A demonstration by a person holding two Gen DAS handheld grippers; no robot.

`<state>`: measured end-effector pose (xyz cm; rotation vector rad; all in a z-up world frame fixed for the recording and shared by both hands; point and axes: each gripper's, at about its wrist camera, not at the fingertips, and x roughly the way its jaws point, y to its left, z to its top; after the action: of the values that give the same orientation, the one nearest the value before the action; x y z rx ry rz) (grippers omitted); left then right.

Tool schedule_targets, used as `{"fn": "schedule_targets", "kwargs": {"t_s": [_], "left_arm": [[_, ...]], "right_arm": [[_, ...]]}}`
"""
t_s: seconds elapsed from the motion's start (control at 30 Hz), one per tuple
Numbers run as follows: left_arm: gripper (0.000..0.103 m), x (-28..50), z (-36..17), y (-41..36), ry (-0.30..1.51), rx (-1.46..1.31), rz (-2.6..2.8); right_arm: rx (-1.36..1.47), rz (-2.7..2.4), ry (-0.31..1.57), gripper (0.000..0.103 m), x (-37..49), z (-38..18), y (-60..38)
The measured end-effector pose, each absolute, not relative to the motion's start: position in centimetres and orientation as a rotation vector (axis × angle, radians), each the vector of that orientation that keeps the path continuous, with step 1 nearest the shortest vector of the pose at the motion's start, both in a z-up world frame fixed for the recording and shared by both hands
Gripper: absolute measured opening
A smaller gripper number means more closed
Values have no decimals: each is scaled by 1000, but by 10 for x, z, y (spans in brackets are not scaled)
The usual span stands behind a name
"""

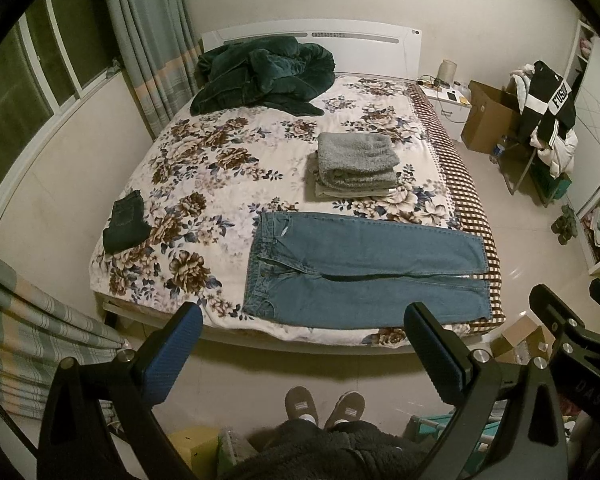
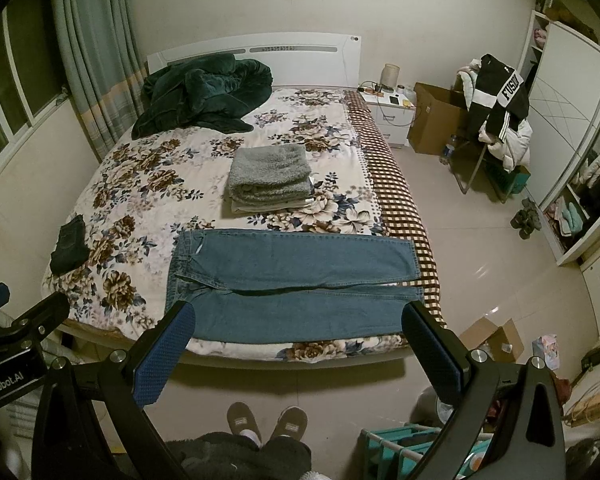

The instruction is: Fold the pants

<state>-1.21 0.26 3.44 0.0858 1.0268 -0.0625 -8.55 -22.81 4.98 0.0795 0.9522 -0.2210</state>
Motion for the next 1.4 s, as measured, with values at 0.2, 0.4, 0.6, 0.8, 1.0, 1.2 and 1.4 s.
{"fn": "schedule_targets", "kwargs": {"t_s": [0.2,0.4,0.6,0.8,1.0,1.2,1.4], "left_arm": [[103,-13,32,4,1024,86,-63],[103,-13,35,4,1027,82,-62],[103,-4,36,-2,995,90,-16],[103,35,-3,-20,971,112,88],[103,87,-44,-35,983,134,157],[103,155,-91,-40,1079,140,176],[103,259,-167,-33,1285,64,190]], "right_arm": [[80,-217,956,103,-88,51,-225],[86,-206,970,103,-91,42,-228],[98,-205,975,103,-90,32,-237],[117,-242,990,103,-56,-10,-269],[140,-259,1034,103,-5,-58,-319],[151,-291,1078,103,61,-110,-356],[261,-341,1188,103,162,-192,-401]]}}
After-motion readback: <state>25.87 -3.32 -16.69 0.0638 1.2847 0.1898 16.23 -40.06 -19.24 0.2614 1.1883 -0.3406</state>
